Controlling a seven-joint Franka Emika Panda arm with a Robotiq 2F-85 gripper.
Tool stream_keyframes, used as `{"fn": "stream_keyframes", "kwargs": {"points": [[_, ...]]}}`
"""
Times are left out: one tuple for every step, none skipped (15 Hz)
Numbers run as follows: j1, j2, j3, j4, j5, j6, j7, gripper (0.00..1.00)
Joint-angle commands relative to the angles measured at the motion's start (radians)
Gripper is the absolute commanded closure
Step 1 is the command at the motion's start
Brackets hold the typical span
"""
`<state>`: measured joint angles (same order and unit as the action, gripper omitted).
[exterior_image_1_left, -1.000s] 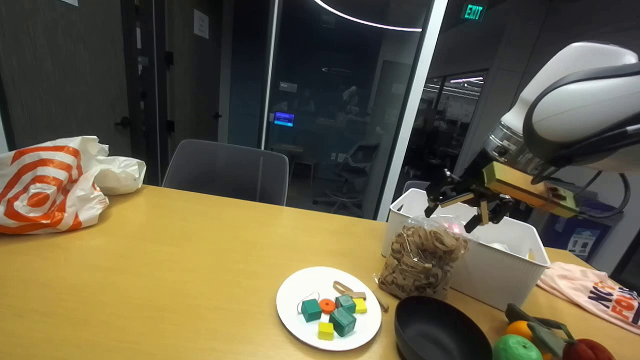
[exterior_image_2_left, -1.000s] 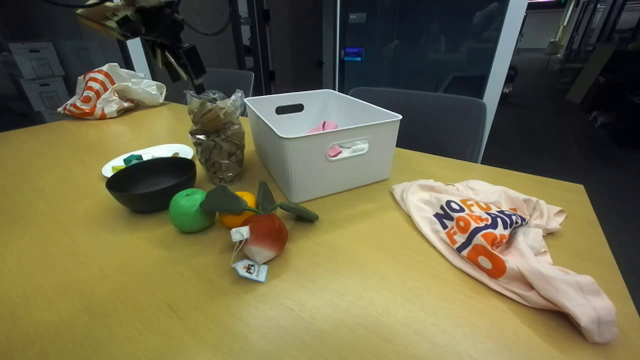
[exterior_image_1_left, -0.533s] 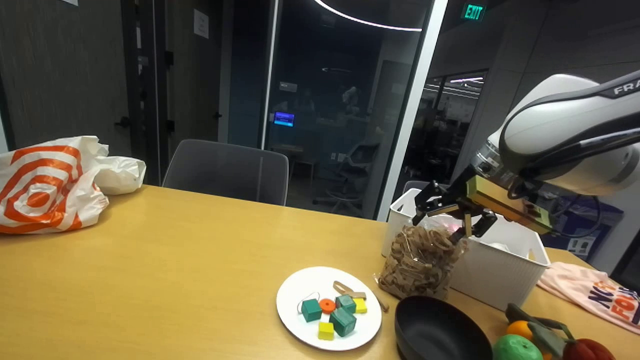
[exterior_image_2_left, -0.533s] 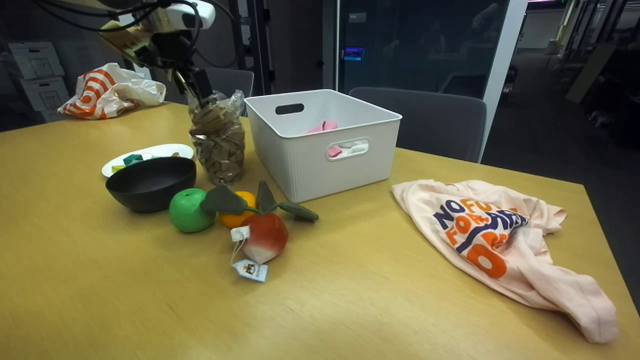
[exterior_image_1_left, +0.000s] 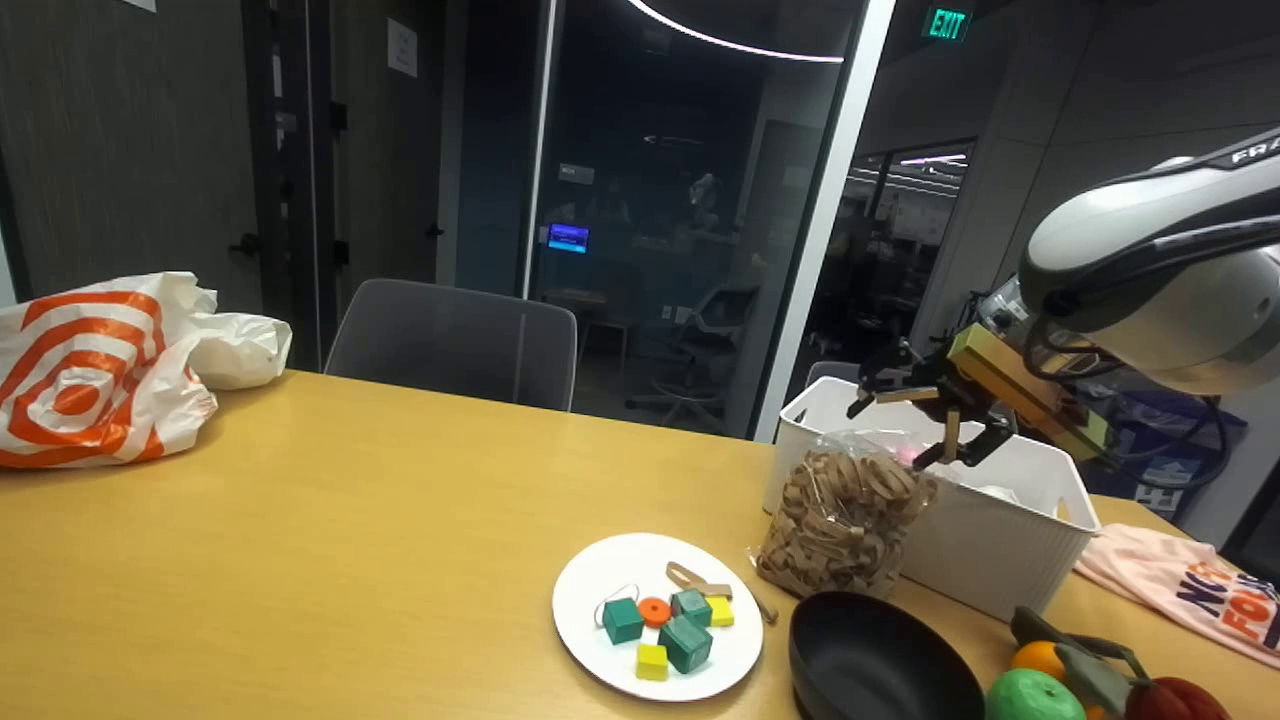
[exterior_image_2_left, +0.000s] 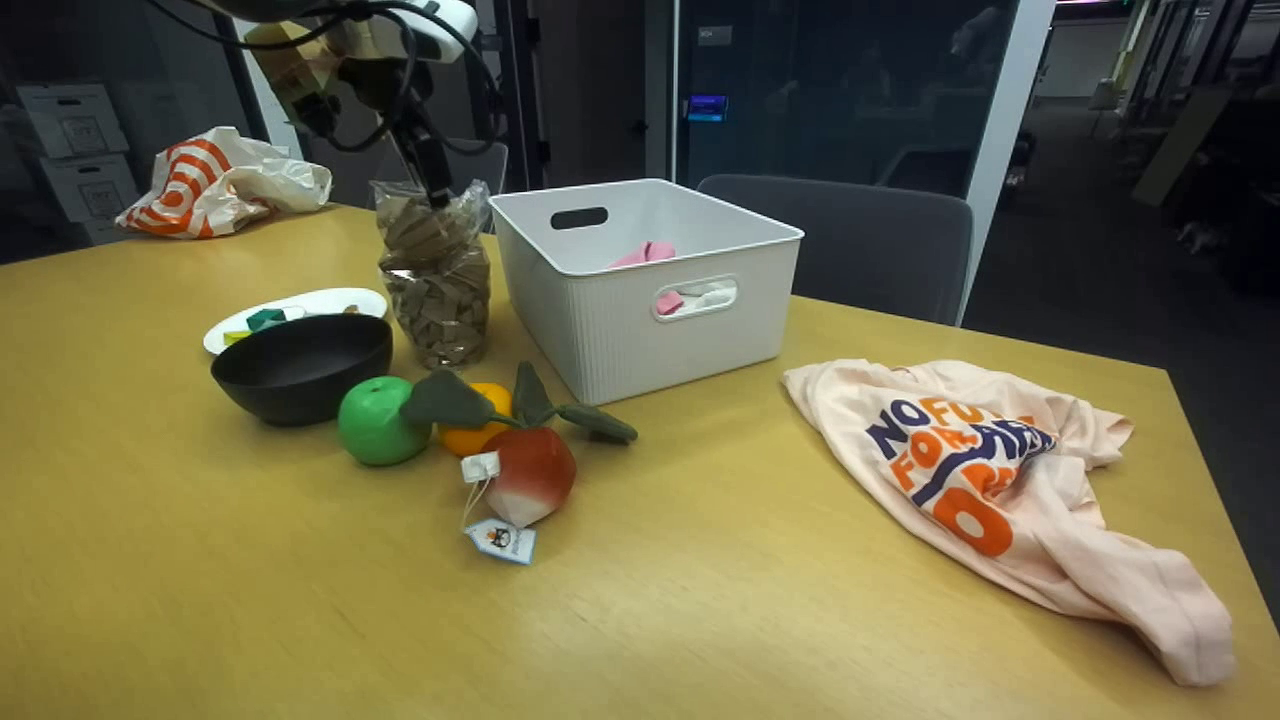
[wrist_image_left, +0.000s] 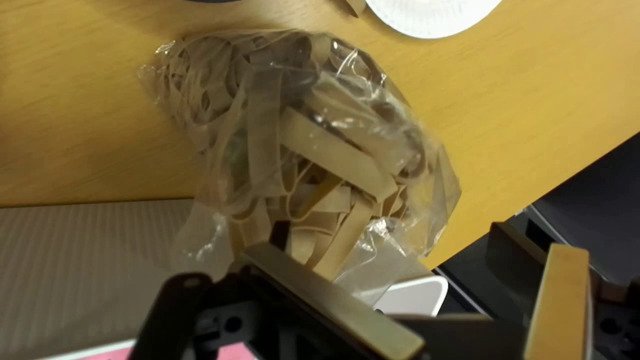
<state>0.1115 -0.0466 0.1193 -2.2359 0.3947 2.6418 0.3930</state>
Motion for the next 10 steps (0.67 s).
{"fn": "stream_keyframes", "kwargs": {"points": [[-0.004, -0.025, -0.013, -0.022, 0.083, 0.028, 0.009, 0.0], [-0.005, -0.024, -0.016, -0.026, 0.097, 0.029, 0.008, 0.0], [-0.004, -0.024, -0.017, -0.029, 0.105, 0.027, 0.001, 0.0], [-0.003, -0.025, -0.017, -0.031, 0.11, 0.022, -0.008, 0.0], [-0.001, -0.027, -0.016, -0.033, 0.11, 0.02, -0.011, 0.0], [-0.001, -0.027, -0.013, -0.037, 0.095, 0.025, 0.0, 0.0], [-0.002, -0.028, -0.012, -0.039, 0.08, 0.025, 0.009, 0.0], [-0.005, -0.027, -0.011, -0.044, 0.058, 0.024, 0.038, 0.0], [-0.006, -0.026, -0.01, -0.047, 0.044, 0.019, 0.053, 0.0], [-0.009, -0.025, -0.01, -0.052, 0.02, 0.016, 0.085, 0.0]]}}
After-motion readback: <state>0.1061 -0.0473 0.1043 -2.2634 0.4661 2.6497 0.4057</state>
